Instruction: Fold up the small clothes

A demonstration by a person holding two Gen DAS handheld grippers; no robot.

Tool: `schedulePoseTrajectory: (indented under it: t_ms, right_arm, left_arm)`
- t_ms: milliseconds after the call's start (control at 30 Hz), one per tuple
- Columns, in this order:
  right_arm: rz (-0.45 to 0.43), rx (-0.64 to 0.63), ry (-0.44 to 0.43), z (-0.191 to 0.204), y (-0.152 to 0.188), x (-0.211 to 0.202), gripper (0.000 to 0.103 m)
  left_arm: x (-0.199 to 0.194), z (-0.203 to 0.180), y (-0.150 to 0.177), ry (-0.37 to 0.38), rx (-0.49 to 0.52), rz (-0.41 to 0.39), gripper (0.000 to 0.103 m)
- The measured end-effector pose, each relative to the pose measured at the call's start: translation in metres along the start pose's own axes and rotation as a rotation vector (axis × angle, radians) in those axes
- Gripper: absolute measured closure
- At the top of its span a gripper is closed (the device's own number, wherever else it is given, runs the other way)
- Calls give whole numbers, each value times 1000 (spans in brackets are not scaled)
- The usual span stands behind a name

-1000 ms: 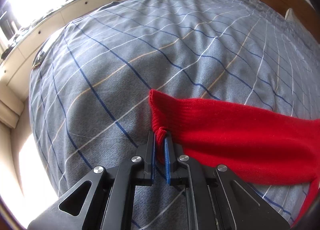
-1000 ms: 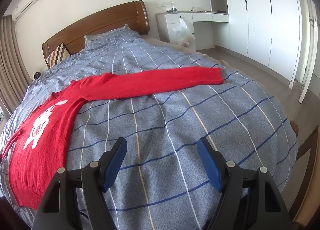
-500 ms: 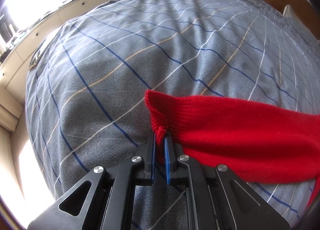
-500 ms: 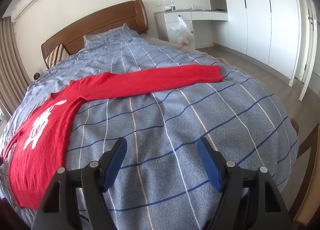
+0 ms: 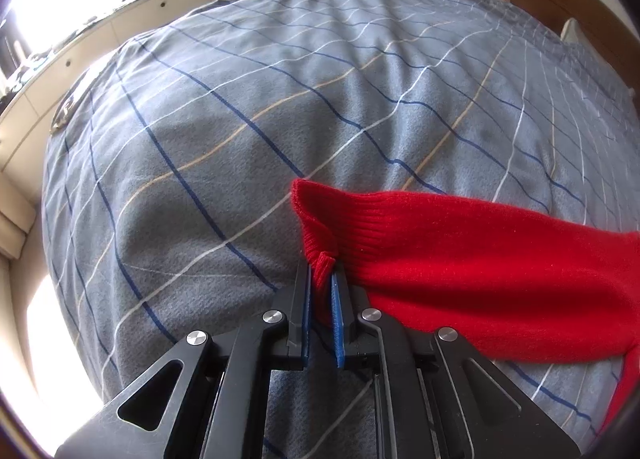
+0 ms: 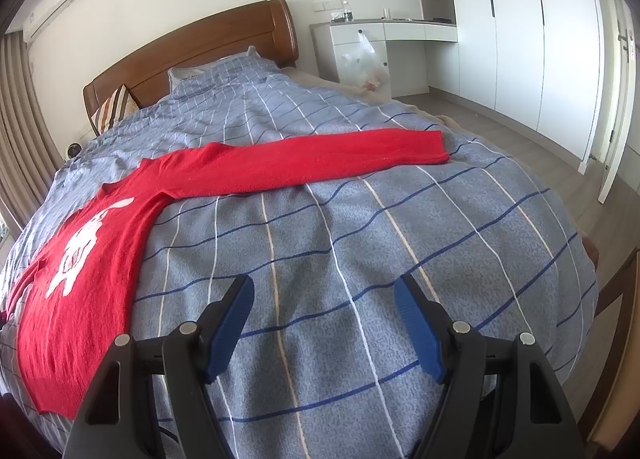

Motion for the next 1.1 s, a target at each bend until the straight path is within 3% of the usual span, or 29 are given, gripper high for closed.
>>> schedulePoseTrajectory:
  t_ms: [167, 267, 333, 367, 433, 500, 633, 733, 833, 1000, 1100]
  right_arm:
    - [-2, -1, -2, 0, 0, 0, 31]
    - [-6, 2, -3, -1, -1, -1, 31]
    - [-8, 6, -3, -1, -1, -2, 31]
    - [-10, 9, -4, -2, -2, -2, 31]
    - [-12, 15, -6, -2, -2, -3, 31]
    - [-11, 18, -10, -3, -2, -3, 31]
    - [-12, 16, -14, -2, -1, -4, 30]
    - [-14, 19, -15, -2, -1, -4, 30]
    - [-9, 22, -16, -1, -1, -3, 29]
    - [-7, 8, -17, 3, -1, -1, 29]
    - [-7, 0, -17, 6, 0, -1, 29]
  left_arm:
    - [-2, 6, -1, 70, -63, 12, 90]
    - [-9, 7, 0, 82, -62, 1, 75]
    - [-16, 8, 2, 86, -60, -16, 48]
    - [-21, 9, 3, 76, -60, -29, 40]
    - [-30, 15, 7, 28, -65, -57, 16]
    - [-39, 23, 11, 7, -89, -78, 14]
    - [-60, 29, 23, 34, -123, -96, 14]
    - [-85, 16, 30, 62, -67, -158, 14]
    - [-109, -17, 44, 138, 34, -183, 10]
    - [-127, -88, 88, 312, 181, -105, 6]
    - [-116, -117, 118, 375, 201, -22, 6]
Point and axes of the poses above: each gripper's, at about its wrist camera, not at the fingertips, and x roughly the way its jaws point, z to its left, y to its underside, the point moved 10 cm from there along x, roughly the way its jaws point, and after that the axes turned 5 degrees about -x, right-handed, at the moved point
